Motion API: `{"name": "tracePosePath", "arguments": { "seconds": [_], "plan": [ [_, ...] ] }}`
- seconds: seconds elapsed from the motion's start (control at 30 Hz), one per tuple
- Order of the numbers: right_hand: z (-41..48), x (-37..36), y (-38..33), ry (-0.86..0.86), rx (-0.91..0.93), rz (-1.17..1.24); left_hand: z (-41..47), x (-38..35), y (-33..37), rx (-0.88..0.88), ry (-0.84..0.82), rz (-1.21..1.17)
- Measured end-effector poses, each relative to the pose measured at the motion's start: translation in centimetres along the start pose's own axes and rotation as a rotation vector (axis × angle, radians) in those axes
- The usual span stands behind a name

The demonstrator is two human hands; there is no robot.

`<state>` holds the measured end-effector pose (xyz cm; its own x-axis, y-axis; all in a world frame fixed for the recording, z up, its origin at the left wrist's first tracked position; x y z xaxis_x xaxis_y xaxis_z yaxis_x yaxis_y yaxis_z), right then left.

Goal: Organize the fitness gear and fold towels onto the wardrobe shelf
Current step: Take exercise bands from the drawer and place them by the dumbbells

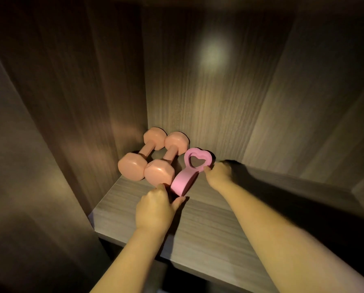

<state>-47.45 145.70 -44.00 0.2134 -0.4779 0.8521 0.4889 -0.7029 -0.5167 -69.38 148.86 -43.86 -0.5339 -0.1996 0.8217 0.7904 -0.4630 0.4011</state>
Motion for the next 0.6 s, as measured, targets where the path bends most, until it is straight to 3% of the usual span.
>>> {"name": "tracePosePath", "arguments": {
  "seconds": [0.13,0.27,0.47,0.6],
  "plan": [
    [-4.0,3.4,0.9,-0.069,0.205,-0.273,-1.8,2.3,0.1,0.025,-0.089,0.152],
    [-10.0,8.7,2.4,-0.112,0.338,-0.397,-4.8,6.7,1.2,0.019,-0.119,0.263],
    [-21.0,16.3,5.8,-0.089,0.447,-0.423,-12.1,14.2,4.7,-0.081,-0.104,0.198],
    [-27.0,16.7,8.8,-0.096,0.5,-0.385,-17.4,16.2,6.7,-0.225,-0.1,0.155]
  ]
}}
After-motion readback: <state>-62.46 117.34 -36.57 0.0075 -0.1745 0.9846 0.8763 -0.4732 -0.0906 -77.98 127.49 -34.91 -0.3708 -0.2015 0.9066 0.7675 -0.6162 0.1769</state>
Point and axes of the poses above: each hand's wrist, its own z-axis towards the middle knuckle, its own x-axis out of the back of the hand, y = z × x, the point moved 9 cm from there along z, towards the middle knuckle, and after that the axes turned 14 degrees about y, right-handed, at the moved point
